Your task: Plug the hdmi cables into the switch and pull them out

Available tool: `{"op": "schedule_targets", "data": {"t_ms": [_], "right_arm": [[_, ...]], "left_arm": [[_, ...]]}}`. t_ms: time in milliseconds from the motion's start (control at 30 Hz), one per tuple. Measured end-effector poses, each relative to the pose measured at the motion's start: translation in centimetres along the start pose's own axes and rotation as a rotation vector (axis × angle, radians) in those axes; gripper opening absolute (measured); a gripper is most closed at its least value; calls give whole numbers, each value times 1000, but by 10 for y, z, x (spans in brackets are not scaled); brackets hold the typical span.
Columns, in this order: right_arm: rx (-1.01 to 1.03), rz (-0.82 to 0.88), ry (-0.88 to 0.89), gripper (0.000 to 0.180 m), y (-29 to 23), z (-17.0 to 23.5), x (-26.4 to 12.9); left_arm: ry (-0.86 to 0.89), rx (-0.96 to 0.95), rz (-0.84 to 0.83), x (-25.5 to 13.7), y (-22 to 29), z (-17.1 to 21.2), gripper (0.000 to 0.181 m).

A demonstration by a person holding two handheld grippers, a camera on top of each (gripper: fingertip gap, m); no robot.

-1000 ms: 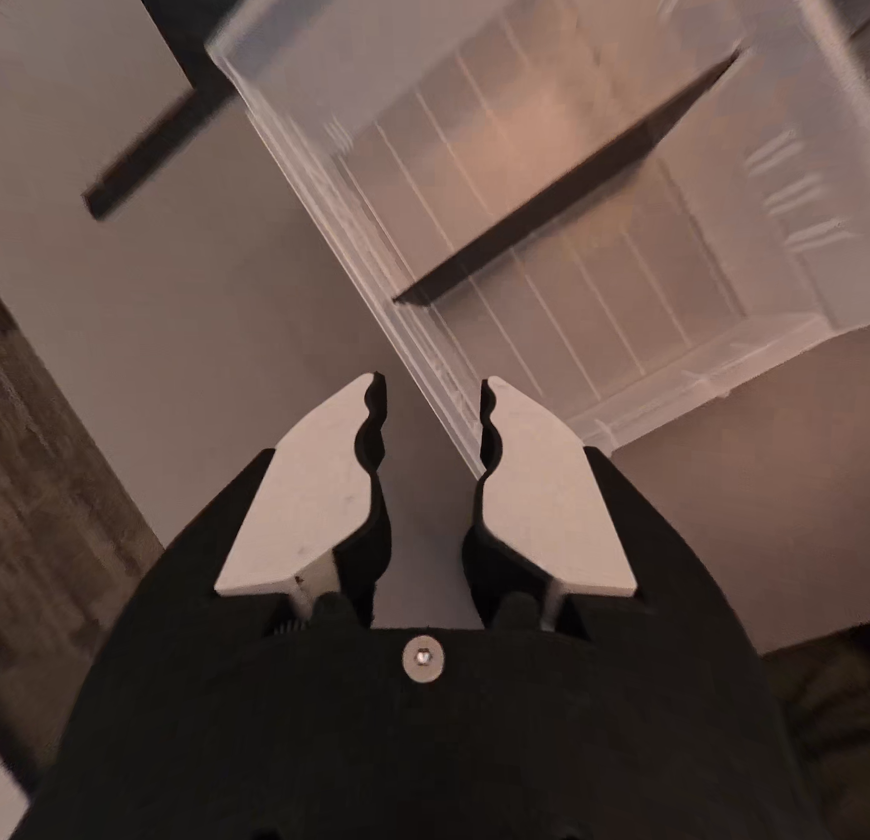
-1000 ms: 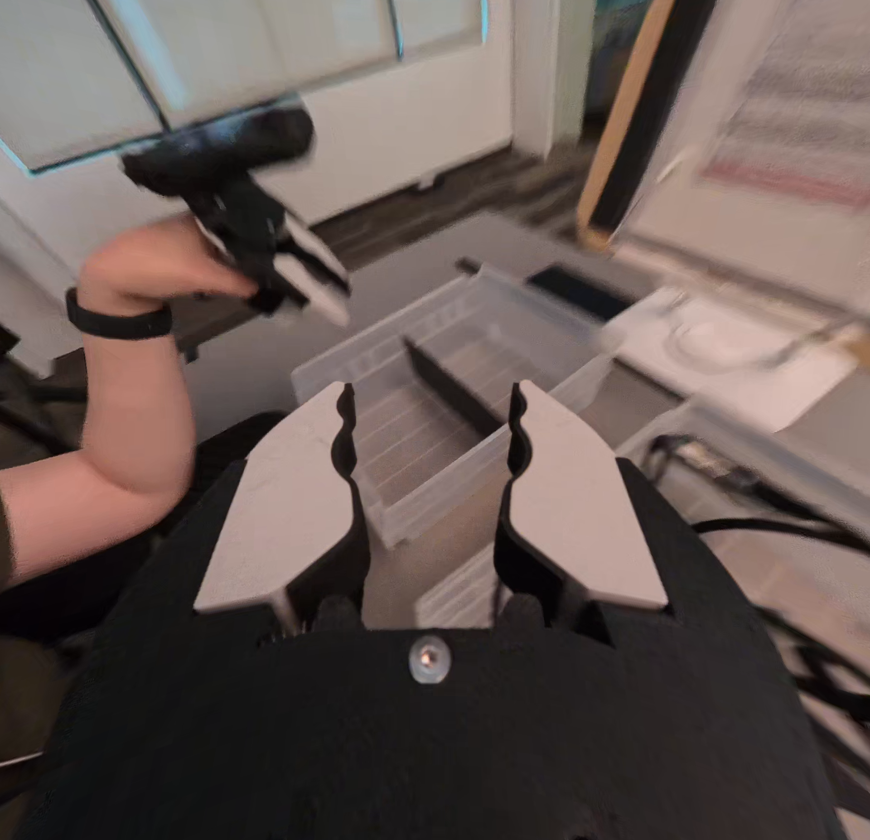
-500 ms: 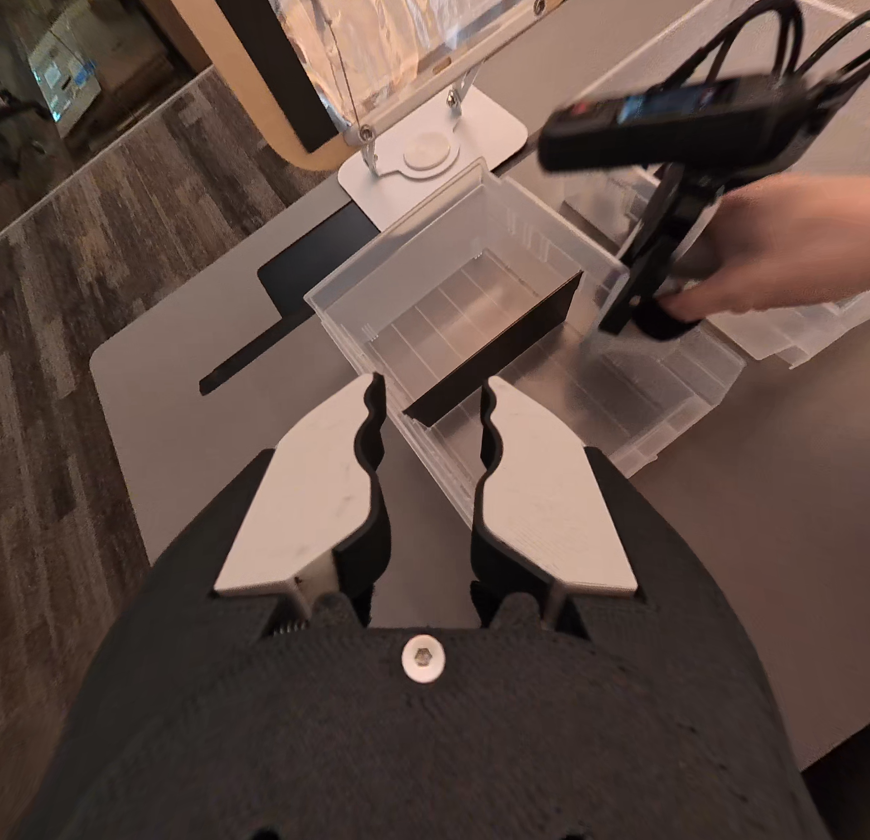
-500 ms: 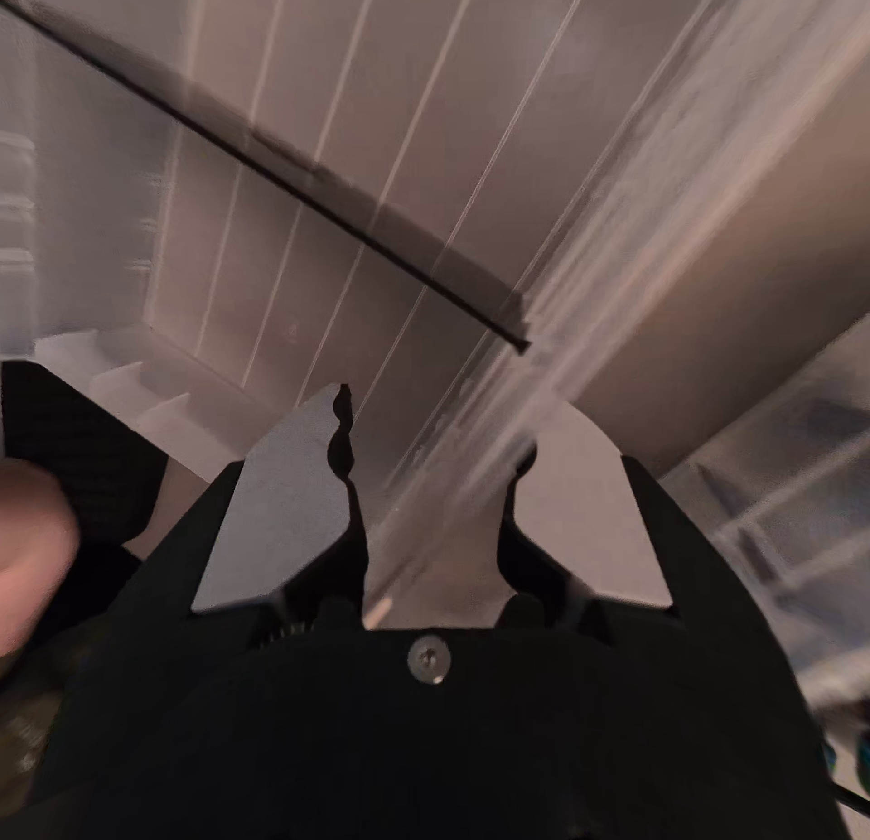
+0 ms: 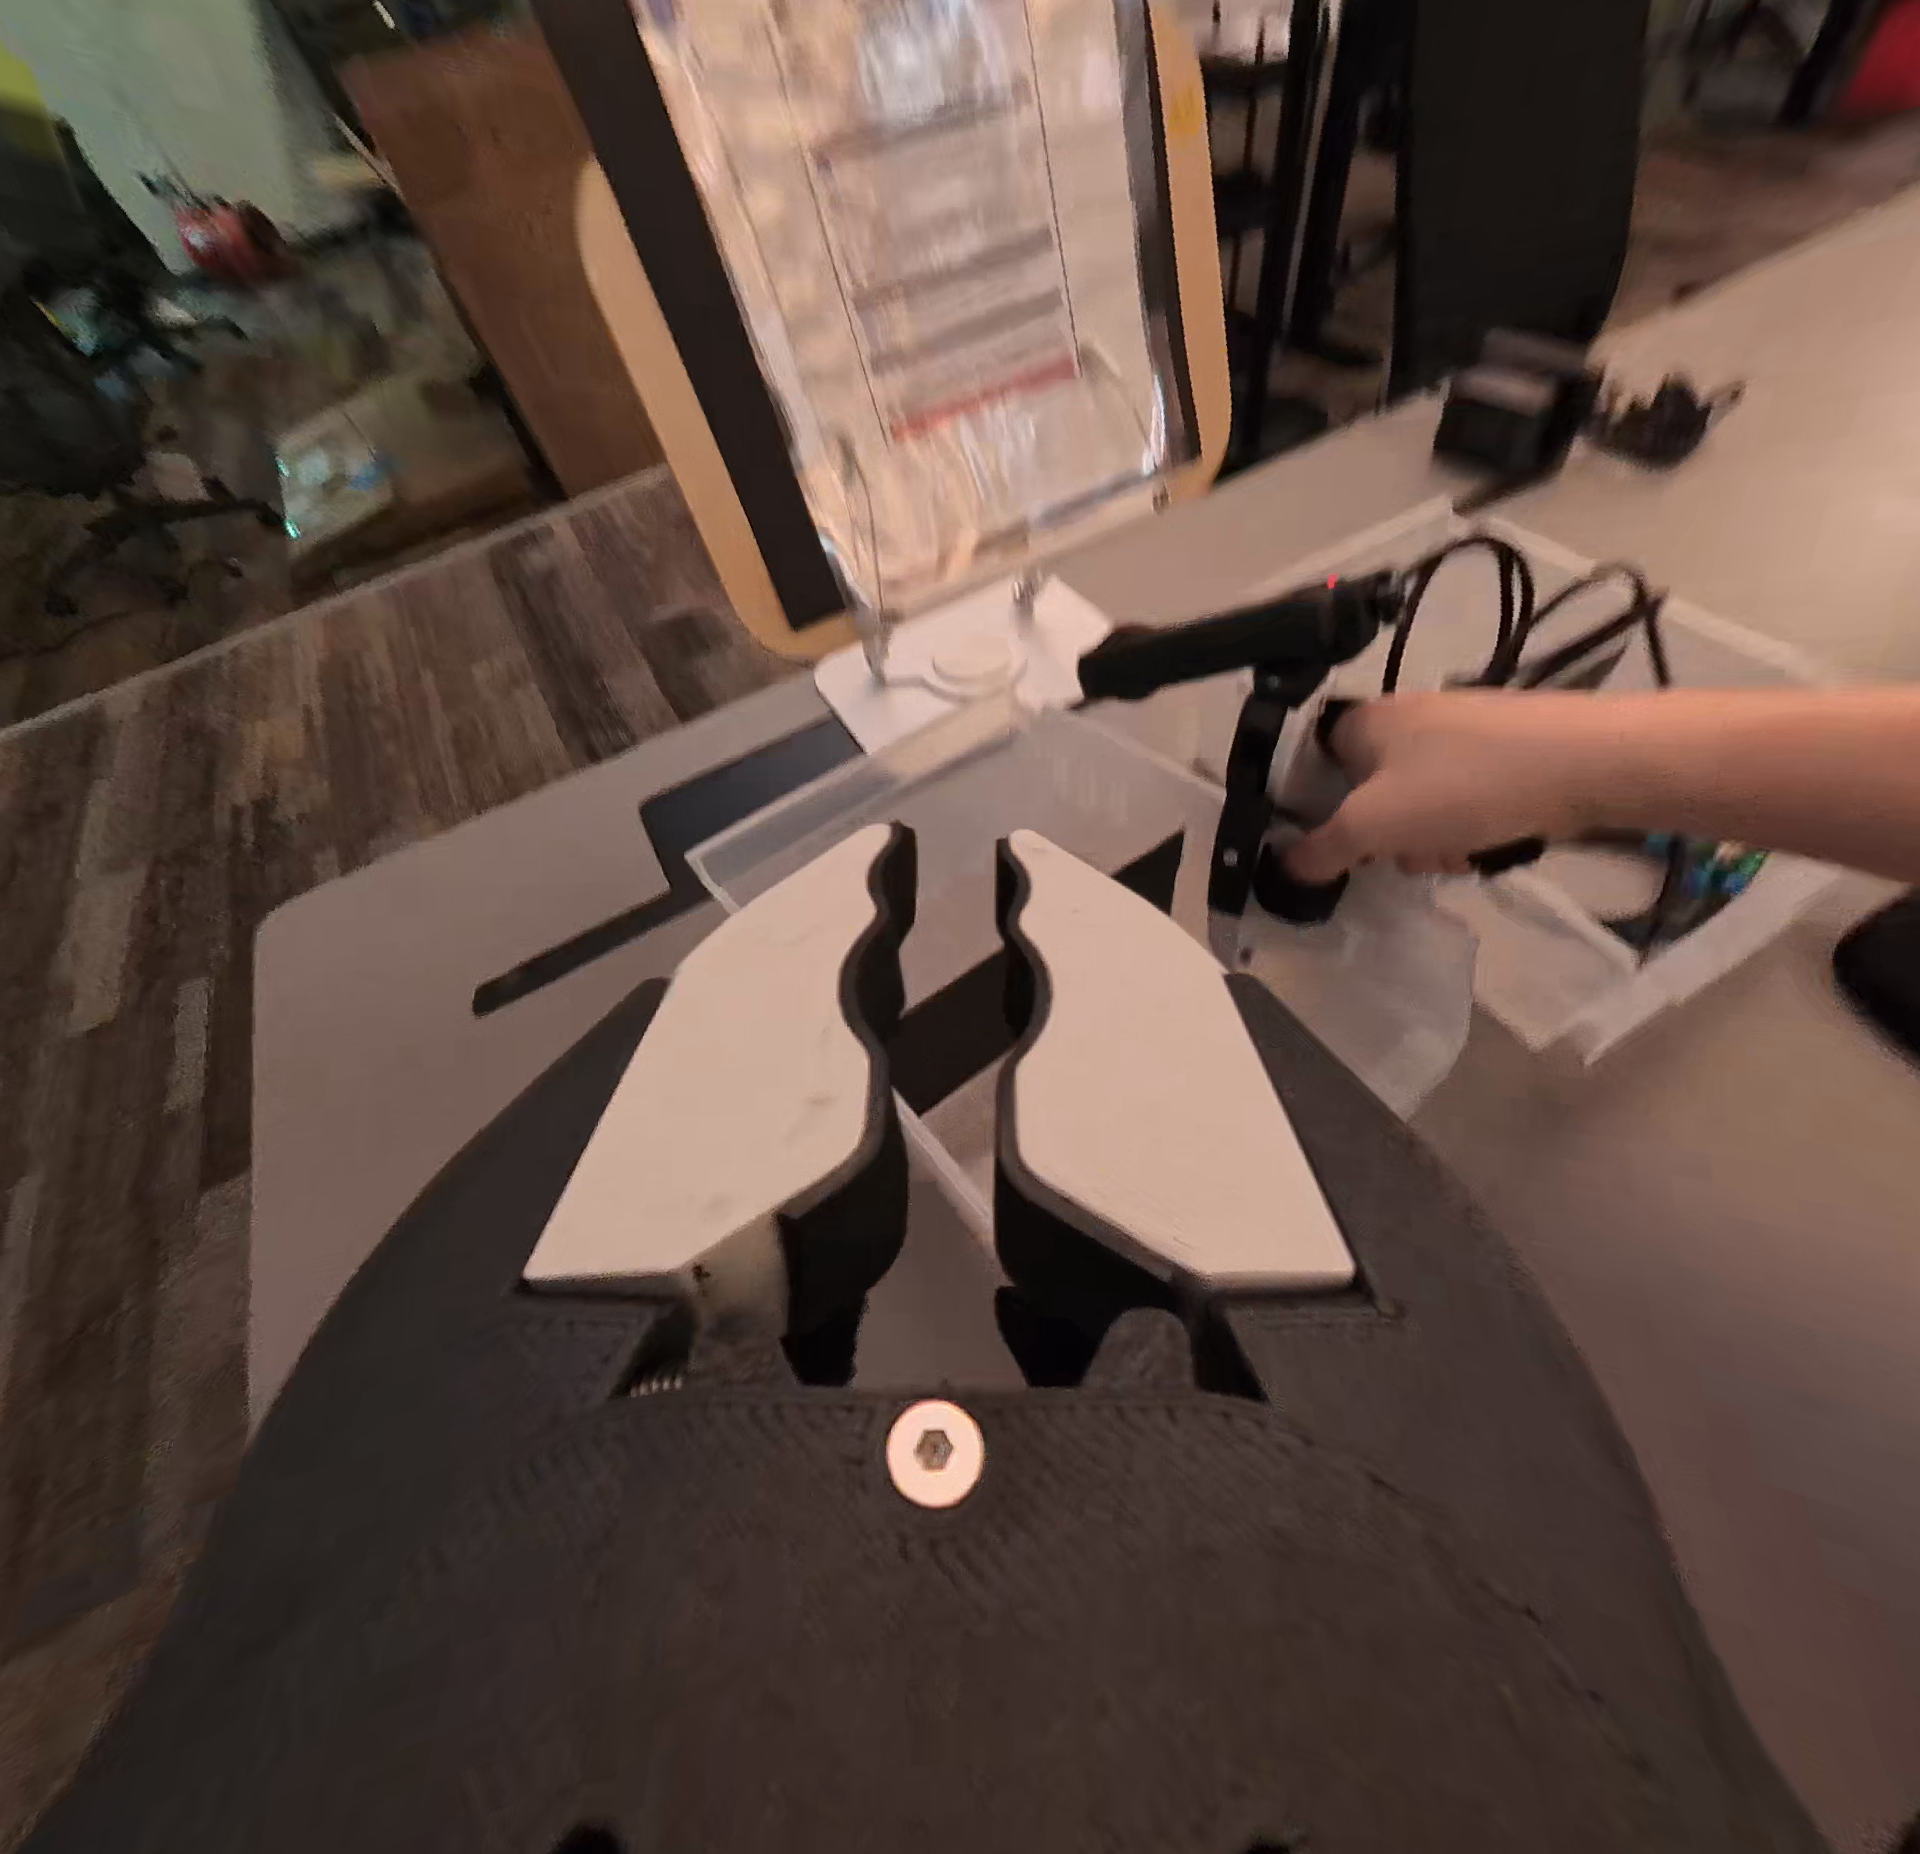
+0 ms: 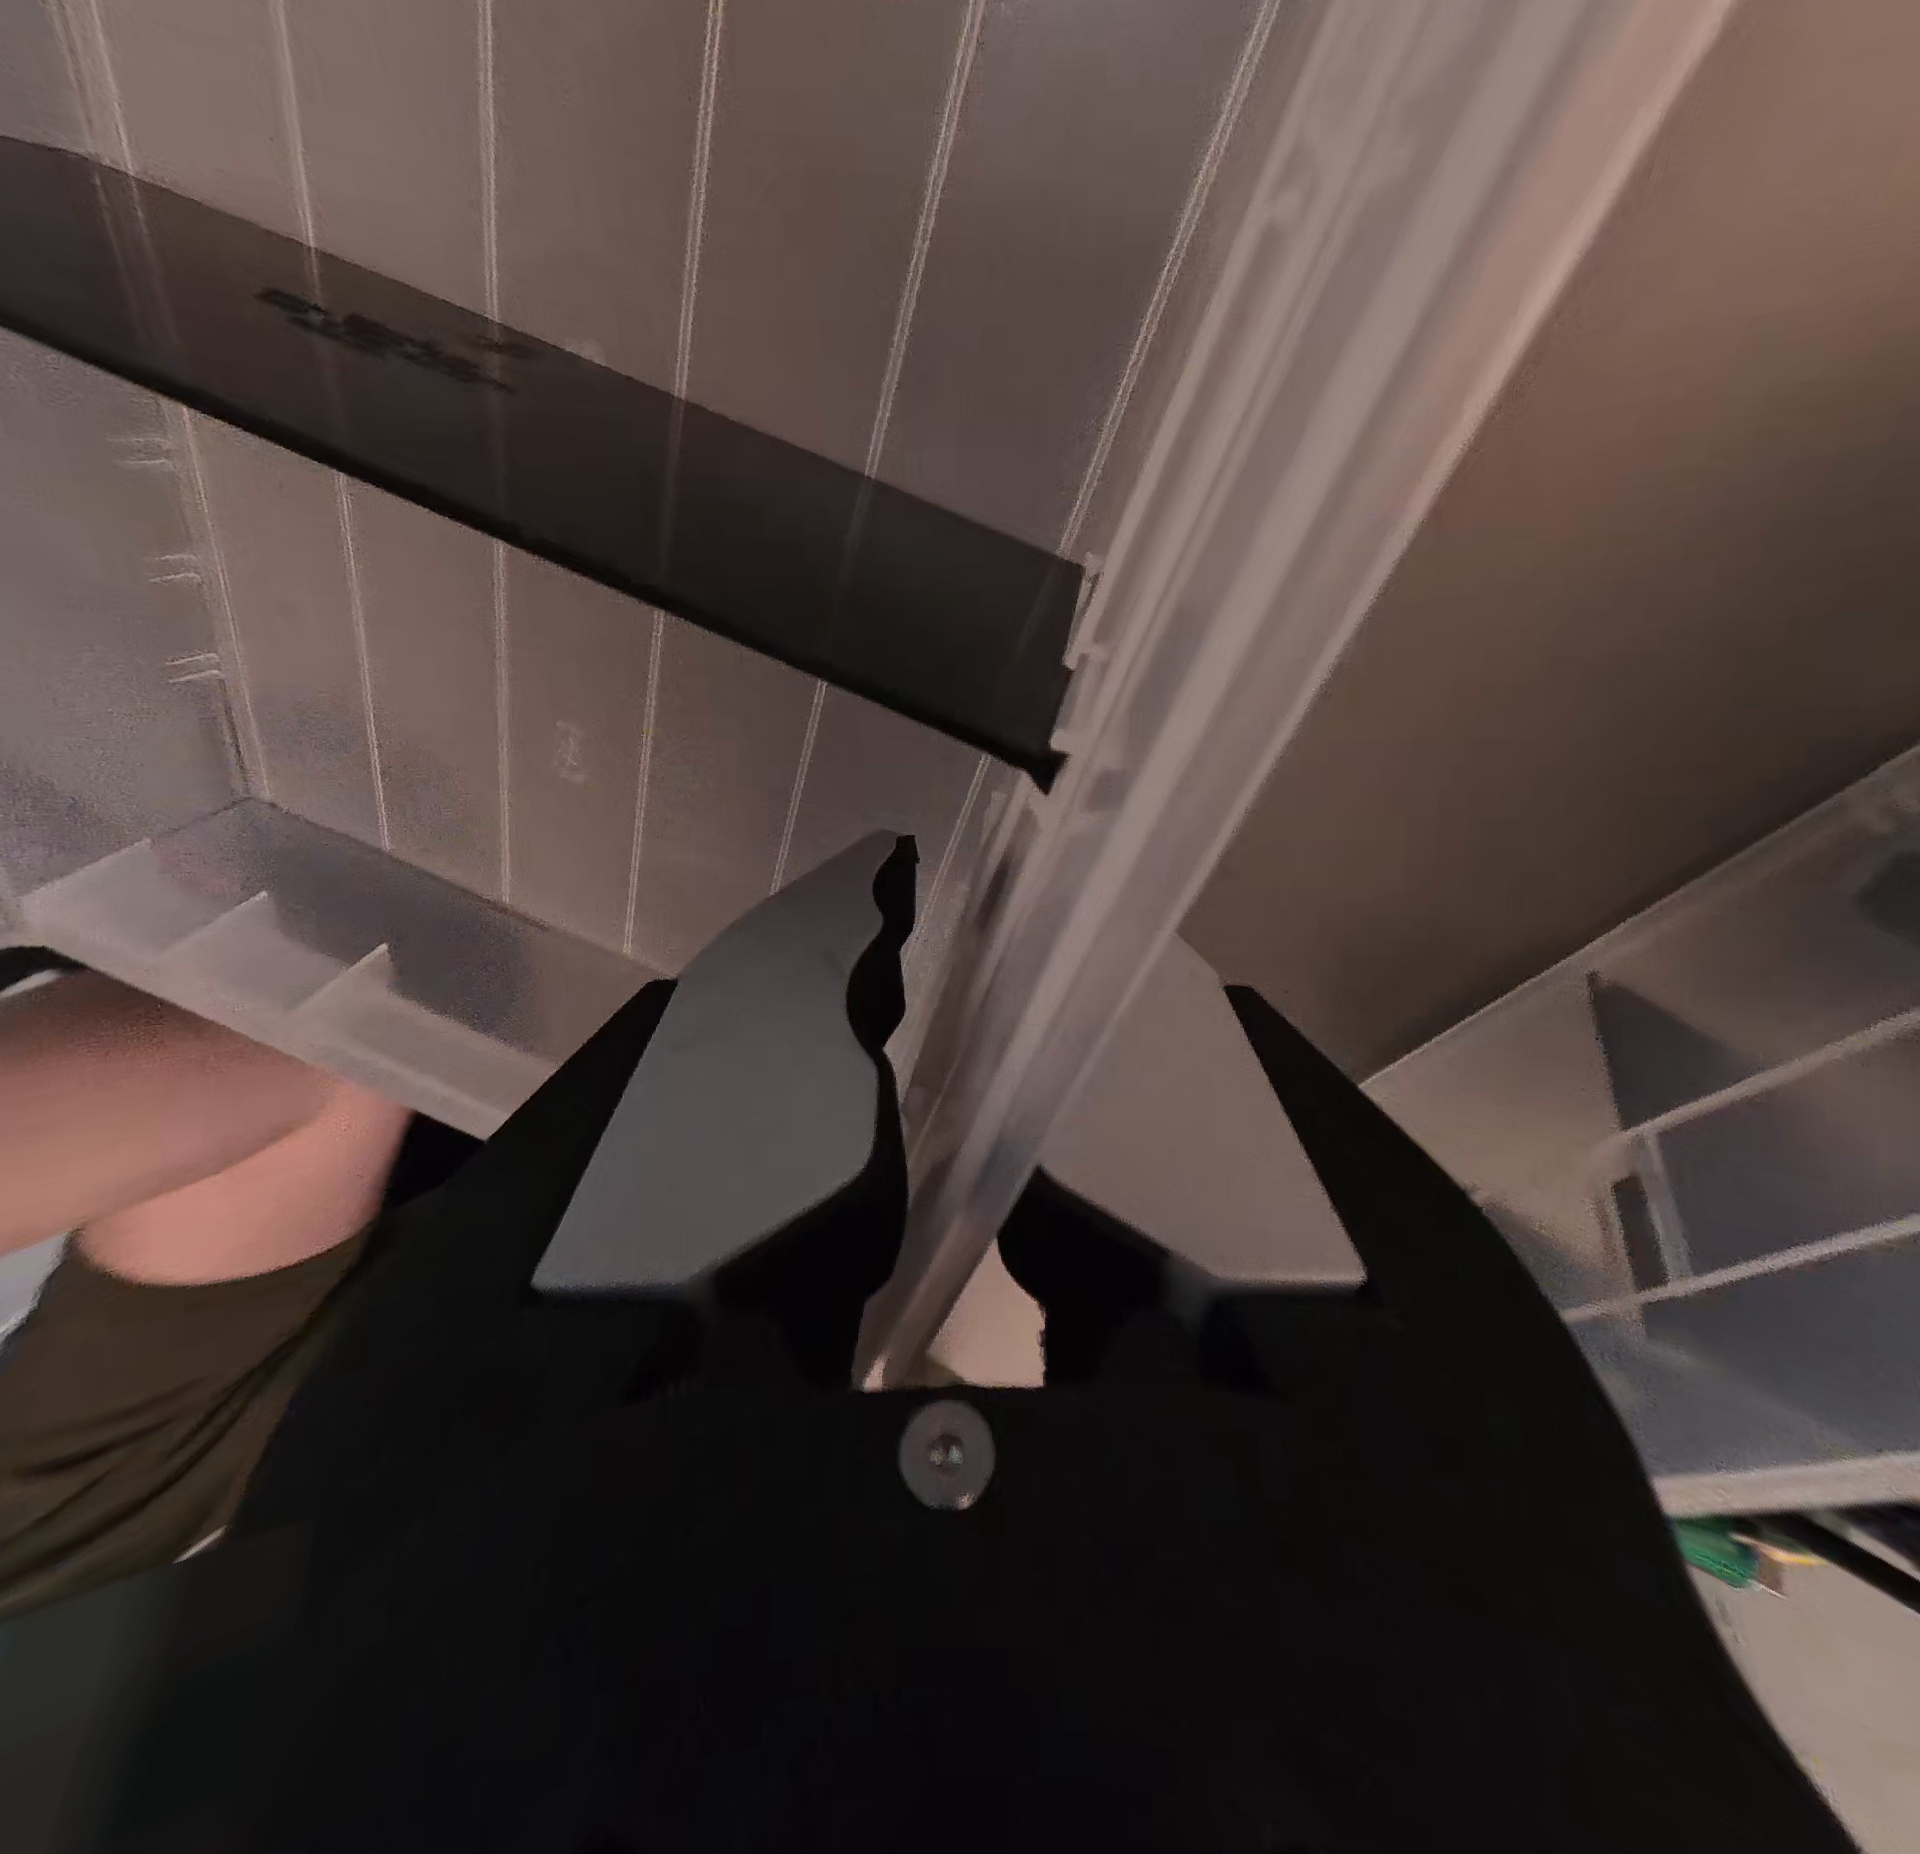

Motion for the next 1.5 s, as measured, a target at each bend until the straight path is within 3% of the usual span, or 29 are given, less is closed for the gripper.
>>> {"op": "schedule_targets", "data": {"t_ms": [33,167,367,467,600,667,733,933,1067,1200,1333,1433,1500], "right_arm": [[0,-39,-2,13,-2,2,-6],[-61,-110,53,11,-2,13,-48],[-124,-141,202,9,59,70,-173],[-41,-109,302,7,125,120,-226],[185,-37,432,7,228,196,-256],[316,12,482,7,277,235,-255],[439,97,512,6,325,273,-245],[629,222,388,6,415,347,-171],[542,166,305,5,428,347,-125],[450,188,203,4,428,331,-105],[410,199,147,4,426,315,-95],[398,212,140,4,423,309,-95],[402,215,139,4,422,308,-95]], "left_arm": [[61,-25,-4,-8,-1,-3,8],[271,-107,39,-38,0,-13,5],[190,-88,122,-26,15,-10,24],[107,-133,289,22,34,-8,41],[-55,-289,549,126,82,14,63],[-143,-324,592,175,106,35,65],[-207,-325,607,208,127,56,55],[-448,-361,727,242,174,99,73],[-564,-271,743,247,198,111,89],[-697,-170,738,246,208,119,87],[-788,-37,637,249,208,126,70],[-764,22,521,254,181,122,41],[-752,57,445,257,155,122,32]]}}
Point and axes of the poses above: each gripper's, where its closed fingertips meet, x out along the fingers, z out of its underside, y = z × x across the jaws, the point moved 8 cm from there along -x, back along the fingers, and after that the axes turned 4 degrees about z, right-handed, at the moved point
